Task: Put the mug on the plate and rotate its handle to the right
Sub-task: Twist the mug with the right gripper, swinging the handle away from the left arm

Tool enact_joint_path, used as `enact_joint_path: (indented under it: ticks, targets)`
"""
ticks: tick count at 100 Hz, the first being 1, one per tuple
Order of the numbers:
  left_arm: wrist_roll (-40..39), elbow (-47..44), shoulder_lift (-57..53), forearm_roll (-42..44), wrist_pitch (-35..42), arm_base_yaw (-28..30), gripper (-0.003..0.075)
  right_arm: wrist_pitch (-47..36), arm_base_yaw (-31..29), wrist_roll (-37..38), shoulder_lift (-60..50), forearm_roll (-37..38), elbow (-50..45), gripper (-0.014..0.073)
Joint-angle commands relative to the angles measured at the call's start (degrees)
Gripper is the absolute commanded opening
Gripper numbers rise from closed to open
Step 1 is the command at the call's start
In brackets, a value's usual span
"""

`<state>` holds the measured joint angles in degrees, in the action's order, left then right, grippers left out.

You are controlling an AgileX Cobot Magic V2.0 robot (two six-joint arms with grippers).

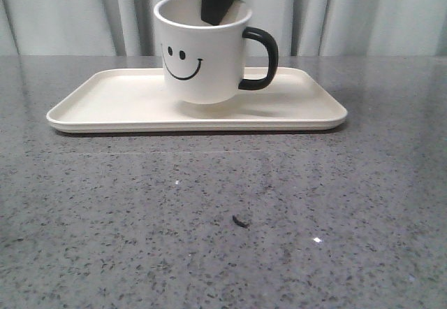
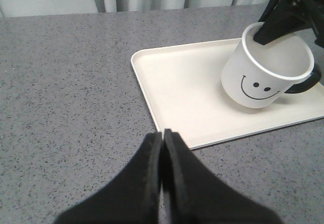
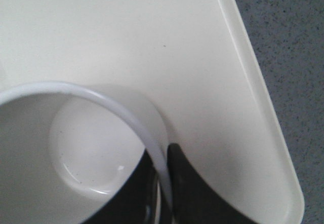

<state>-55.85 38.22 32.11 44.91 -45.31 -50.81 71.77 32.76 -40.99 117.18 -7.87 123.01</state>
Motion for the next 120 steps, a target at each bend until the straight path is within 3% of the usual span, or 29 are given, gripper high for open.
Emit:
enact_joint_path:
  ticks: [1, 24, 34, 50, 120]
  targets:
    - [-0.5, 1.4, 0.1, 2.2, 3.1, -0.4, -0.0019, 3.8, -0.1, -4.3, -3.8, 0.1, 2.0, -0.0063]
    - [-0.5, 1.4, 0.1, 1.9, 3.1, -0.4, -0.0019, 4.8, 1.0, -22.6, -3.8, -0.2, 2.0, -0.0063]
    - [-0.5, 1.4, 0.1, 1.9, 3.1, -0.4, -0.0019, 4.7, 1.6, -26.6, -3.8, -1.9, 2.0, -0.0063]
    - [-0.5, 1.4, 0.1, 1.9, 3.1, -0.4, -0.0019, 4.0, 1.7, -27.3, -3.7, -5.5, 2.0, -0.0063]
    - [-0.5, 1.4, 0.1, 1.9, 3.1, -0.4, -0.0019, -0.3, 1.7, -27.3, -1.6, -5.5, 1.9, -0.0056]
